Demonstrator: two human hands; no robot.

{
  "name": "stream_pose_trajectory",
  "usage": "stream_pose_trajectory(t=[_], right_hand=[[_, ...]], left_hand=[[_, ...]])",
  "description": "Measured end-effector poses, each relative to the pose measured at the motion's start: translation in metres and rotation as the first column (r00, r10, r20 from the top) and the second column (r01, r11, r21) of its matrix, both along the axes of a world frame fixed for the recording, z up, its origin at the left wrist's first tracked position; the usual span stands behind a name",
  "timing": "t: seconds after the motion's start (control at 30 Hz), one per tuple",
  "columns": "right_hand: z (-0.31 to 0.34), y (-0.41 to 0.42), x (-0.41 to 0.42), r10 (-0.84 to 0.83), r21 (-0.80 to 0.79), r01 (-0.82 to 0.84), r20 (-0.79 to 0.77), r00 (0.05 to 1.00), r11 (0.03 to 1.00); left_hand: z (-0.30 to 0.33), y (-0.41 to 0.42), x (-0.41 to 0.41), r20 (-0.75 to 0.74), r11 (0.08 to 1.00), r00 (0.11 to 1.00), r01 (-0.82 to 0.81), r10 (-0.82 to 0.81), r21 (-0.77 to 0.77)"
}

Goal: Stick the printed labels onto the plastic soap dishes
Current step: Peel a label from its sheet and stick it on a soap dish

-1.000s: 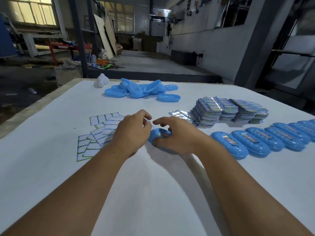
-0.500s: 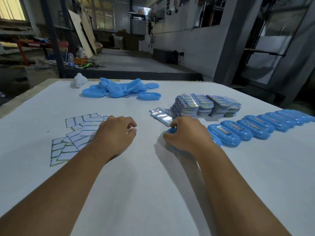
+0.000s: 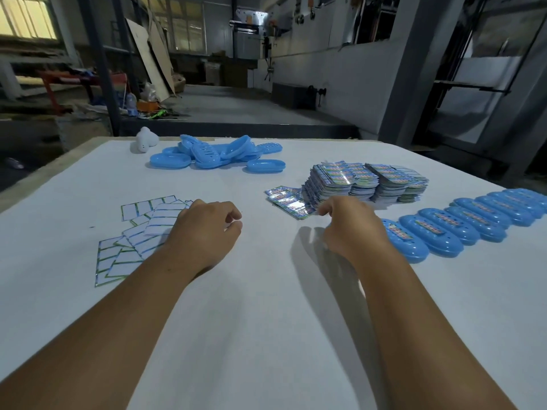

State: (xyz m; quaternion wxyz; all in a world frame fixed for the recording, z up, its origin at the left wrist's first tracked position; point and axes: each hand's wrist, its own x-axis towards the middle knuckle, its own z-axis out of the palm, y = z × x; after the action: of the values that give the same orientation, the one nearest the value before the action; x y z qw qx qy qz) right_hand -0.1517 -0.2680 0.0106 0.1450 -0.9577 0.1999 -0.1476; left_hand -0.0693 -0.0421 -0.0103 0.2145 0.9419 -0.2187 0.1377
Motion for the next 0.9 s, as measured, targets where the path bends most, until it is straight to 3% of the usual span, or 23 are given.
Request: stream_pose_trajectory(t=[0.2, 0.5, 0.8, 0.9], right_hand=[[-0.003, 0.021, 0.013, 0.136, -0.001, -0.136, 0.087, 0.987, 0.991], [-0.005, 0.074, 0.06, 0.431, -0.149, -0.411, 0.144, 0.891, 0.899], [-0.026, 0.078, 0.07, 0.417, 0.081, -0.473, 0.359, 0.835, 0.877], [-0.027, 0.08, 0.069, 0.407, 0.129, -0.485, 0.386, 0.828, 0.865]], left_hand=[[0.0, 0.002, -0.002, -0.007, 1.0, 1.0, 0.003, -0.004, -0.022], [0.006, -0.002, 0.003, -0.081, 0.991, 0.994, -0.086, 0.077, -0.102], [0.031, -0.014, 0.107, -0.092, 0.964, 0.971, -0.232, 0.221, -0.13], [0.035, -0.039, 0.154, -0.007, 0.972, 0.975, -0.222, 0.222, -0.072]])
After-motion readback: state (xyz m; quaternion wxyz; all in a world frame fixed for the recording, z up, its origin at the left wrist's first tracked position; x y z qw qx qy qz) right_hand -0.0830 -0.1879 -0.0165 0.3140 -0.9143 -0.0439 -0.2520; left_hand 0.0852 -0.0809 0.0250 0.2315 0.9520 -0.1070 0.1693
